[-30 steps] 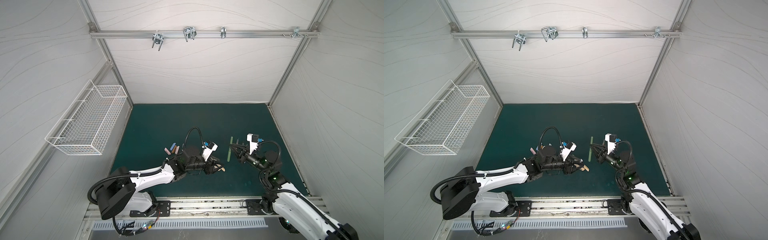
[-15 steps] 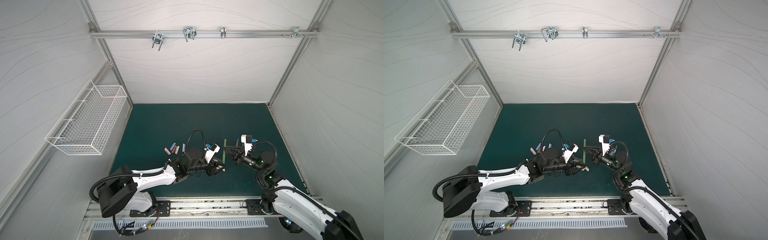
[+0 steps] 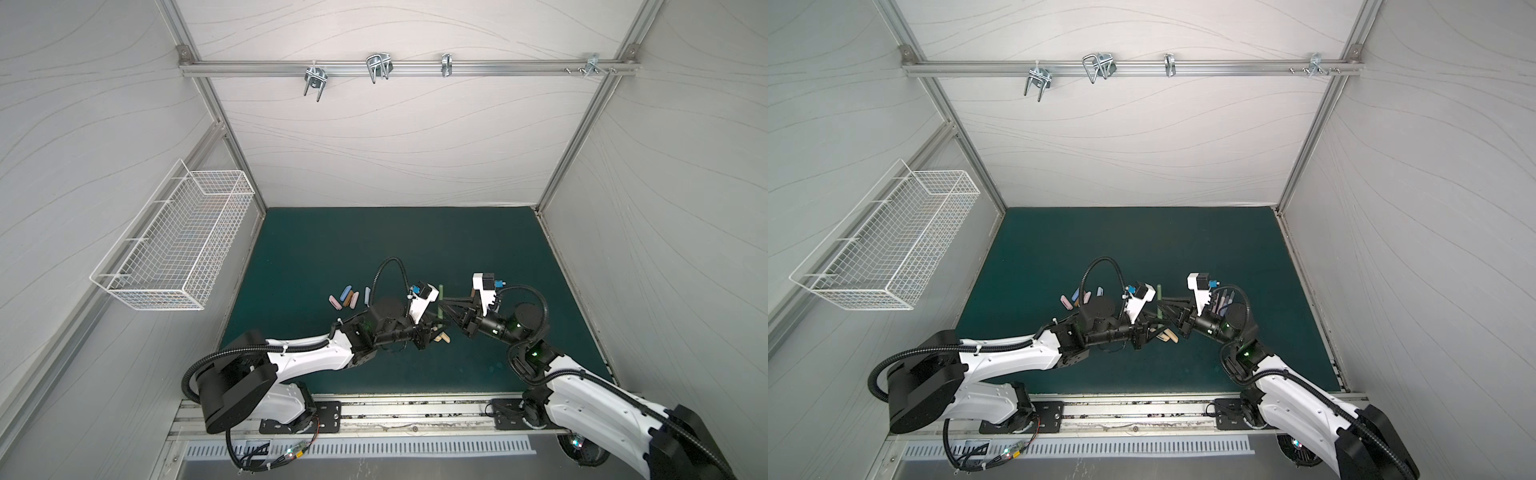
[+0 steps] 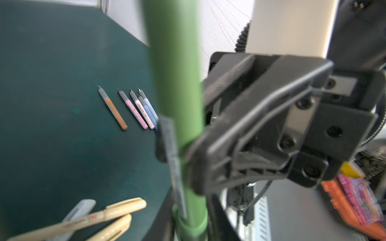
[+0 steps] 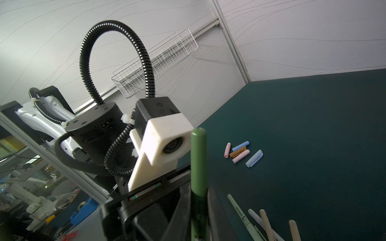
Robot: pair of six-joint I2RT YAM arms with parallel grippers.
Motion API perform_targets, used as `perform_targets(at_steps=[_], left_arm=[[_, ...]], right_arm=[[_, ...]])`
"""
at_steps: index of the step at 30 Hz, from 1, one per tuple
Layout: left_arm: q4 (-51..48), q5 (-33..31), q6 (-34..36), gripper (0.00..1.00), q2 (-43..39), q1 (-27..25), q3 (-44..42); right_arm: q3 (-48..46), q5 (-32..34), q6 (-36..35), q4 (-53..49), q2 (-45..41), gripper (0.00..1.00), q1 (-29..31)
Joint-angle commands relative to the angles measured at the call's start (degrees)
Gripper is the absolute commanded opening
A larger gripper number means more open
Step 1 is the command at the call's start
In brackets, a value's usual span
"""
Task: Open the pen caps
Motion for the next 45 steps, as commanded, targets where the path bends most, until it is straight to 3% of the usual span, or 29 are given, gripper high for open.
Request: perform_targets(at_steps=[1,4,9,15,19,23,28,33,41,45], left_arm=[[2.8,-0.8,0.6,0.12,0.4,-0.3,0.2],[1.2,-1.9,1.4,0.02,0.1,-0.3,0.4],[-9.4,-5.1,4.7,0.0,-2.2,-0.3,3.4],[-21.1,-20.8,8.2,0.0,-9.5,-0.3,4.6],[-24.0,-22.7,13.9,0.0,-12.4,-0.3,4.3],[-24.4,-20.9,17.0,0.0,-14.2,-0.3,3.8],[-24.3,-19.8,18.2,0.0,-15.3,-0.3,3.2],[-24.4,-17.9,18.6,0.0,-15.5,-0.3,3.3],[-23.4,-8.3,19.4,0.0,-14.5,-0.3,3.4],[-23.2,-5.6,19.3,0.0,-13.8,-0.3,3.7]], right_arm=[[0.2,0.4,0.4,2.1,-0.5,0.16,0.4],[0.2,1.2,-0.1,0.8,-1.8,0.18,0.4],[2.6,6.1,-6.9,-11.0,-8.9,0.53,0.3],[7.5,22.0,-16.2,-32.3,-21.4,0.58,0.4],[16.1,24.7,-15.6,-46.5,-19.2,0.57,0.3],[29.8,18.5,-12.2,-61.5,-7.7,0.54,0.5],[40.6,6.7,-13.8,-71.2,3.5,0.54,0.4],[44.2,3.9,-19.7,-73.8,6.5,0.53,0.4],[46.3,-7.3,-27.3,-74.8,8.4,0.48,0.4],[46.8,-8.1,-29.1,-76.5,9.1,0.45,0.4]])
